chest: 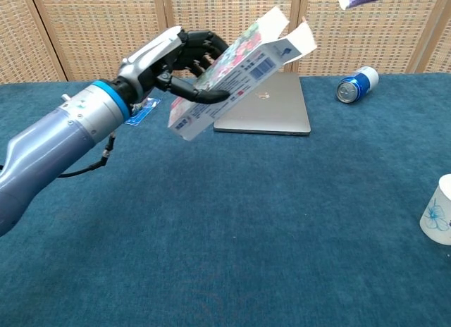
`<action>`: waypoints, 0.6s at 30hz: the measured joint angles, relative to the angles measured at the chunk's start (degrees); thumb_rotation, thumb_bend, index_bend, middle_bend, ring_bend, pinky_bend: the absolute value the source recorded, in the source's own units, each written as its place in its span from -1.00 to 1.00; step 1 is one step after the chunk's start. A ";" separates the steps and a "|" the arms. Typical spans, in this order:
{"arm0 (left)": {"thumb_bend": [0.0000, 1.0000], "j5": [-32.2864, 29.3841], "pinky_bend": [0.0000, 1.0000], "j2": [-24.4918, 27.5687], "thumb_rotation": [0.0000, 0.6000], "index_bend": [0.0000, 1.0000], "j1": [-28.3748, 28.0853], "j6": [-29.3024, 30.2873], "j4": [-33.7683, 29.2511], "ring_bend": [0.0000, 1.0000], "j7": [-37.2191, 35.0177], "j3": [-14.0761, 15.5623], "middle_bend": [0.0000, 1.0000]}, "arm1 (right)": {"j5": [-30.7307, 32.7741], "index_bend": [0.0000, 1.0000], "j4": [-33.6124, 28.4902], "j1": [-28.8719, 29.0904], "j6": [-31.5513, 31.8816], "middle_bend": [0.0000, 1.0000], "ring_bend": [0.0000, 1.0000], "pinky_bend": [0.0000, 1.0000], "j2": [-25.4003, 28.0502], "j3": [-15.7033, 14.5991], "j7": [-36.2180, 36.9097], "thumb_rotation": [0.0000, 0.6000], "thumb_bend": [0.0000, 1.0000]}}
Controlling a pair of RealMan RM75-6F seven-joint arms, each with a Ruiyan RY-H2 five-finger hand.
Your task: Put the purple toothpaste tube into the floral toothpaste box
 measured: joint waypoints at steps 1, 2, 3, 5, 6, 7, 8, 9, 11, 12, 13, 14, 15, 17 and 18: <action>-0.51 -0.11 -0.17 -0.21 1.00 0.09 -0.46 -0.13 -0.41 -0.12 0.20 -0.22 0.08 | 0.94 0.16 -0.75 0.48 -0.33 0.16 -0.10 0.01 0.49 0.42 -1.17 1.00 0.18; -0.51 -0.24 -0.17 -0.35 1.00 0.09 -0.79 -0.25 -0.70 -0.12 0.47 -0.40 0.08 | 2.19 0.16 -1.69 1.09 -0.76 0.16 -0.10 0.01 1.10 0.91 -2.68 1.00 0.19; -0.51 -0.40 -0.17 -0.47 1.00 0.09 -1.08 -0.37 -1.02 -0.12 0.78 -0.59 0.08 | 3.08 0.17 -2.38 1.52 -1.08 0.16 -0.10 0.01 1.55 1.24 -3.78 1.00 0.20; -0.51 -0.81 -0.17 -0.60 1.00 0.09 -1.69 -0.77 -1.85 -0.12 1.34 -0.97 0.08 | 4.97 0.17 -4.12 2.49 -1.71 0.17 -0.10 0.01 2.57 1.92 -6.15 1.00 0.20; -0.51 -0.94 -0.17 -0.56 1.00 0.09 -1.92 -0.97 -2.14 -0.12 1.58 -1.09 0.08 | 5.70 0.17 -4.91 2.90 -1.91 0.17 -0.10 0.01 3.01 2.22 -7.06 1.00 0.20; -0.51 -1.13 -0.17 -0.45 1.00 0.09 -2.28 -1.32 -2.60 -0.12 2.08 -1.27 0.08 | 6.35 0.17 -5.64 3.29 -2.06 0.17 -0.10 0.01 3.44 2.51 -7.93 1.00 0.20; -0.51 -1.30 -0.17 -0.32 1.00 0.09 -2.60 -1.62 -3.04 -0.12 2.48 -1.47 0.08 | 7.05 0.17 -6.46 3.81 -2.22 0.17 -0.10 0.01 3.99 2.87 -9.12 1.00 0.20; -0.51 -1.50 -0.17 -0.18 1.00 0.09 -2.89 -1.90 -3.53 -0.12 2.81 -1.69 0.08 | 7.48 0.17 -6.99 4.17 -2.36 0.17 -0.10 0.01 4.36 3.08 -9.96 1.00 0.20; -0.51 -1.96 -0.17 0.19 1.00 0.09 -3.46 -2.31 -4.77 -0.12 3.55 -2.23 0.08 | 8.81 0.17 -8.07 5.03 -2.78 0.17 -0.10 0.01 5.11 3.41 -12.13 1.00 0.20; -0.51 -2.15 -0.17 0.35 1.00 0.09 -3.65 -2.41 -5.32 -0.12 3.91 -2.44 0.08 | 9.47 0.17 -8.48 5.41 -3.00 0.17 -0.10 0.01 5.37 3.48 -13.13 1.00 0.20; -0.51 -2.37 -0.17 0.59 1.00 0.09 -3.88 -2.53 -6.07 -0.12 4.32 -2.69 0.08 | 10.10 0.17 -8.82 5.78 -3.26 0.17 -0.10 0.01 5.57 3.48 -14.19 1.00 0.20; -0.51 -2.54 -0.17 0.81 1.00 0.09 -4.06 -2.63 -6.65 -0.12 4.69 -2.89 0.08 | 10.90 0.17 -9.18 6.28 -3.63 0.17 -0.10 0.01 5.77 3.40 -15.71 1.00 0.20; -0.51 -2.73 -0.17 1.05 1.00 0.09 -4.23 -2.75 -7.23 -0.12 5.11 -3.10 0.08 | 11.50 0.17 -9.39 6.66 -3.89 0.17 -0.09 0.01 5.86 3.29 -16.90 1.00 0.20; -0.51 -3.21 -0.17 1.61 1.00 0.09 -4.58 -3.00 -8.54 -0.12 6.04 -3.58 0.08 | 12.97 0.17 -9.82 7.55 -4.40 0.17 -0.09 0.01 5.91 2.88 -19.74 1.00 0.20; -0.51 -3.41 -0.17 1.85 1.00 0.09 -4.69 -3.09 -9.05 -0.12 6.44 -3.76 0.08 | 13.70 0.17 -10.01 7.93 -4.54 0.17 -0.09 0.01 5.87 2.67 -20.88 1.00 0.20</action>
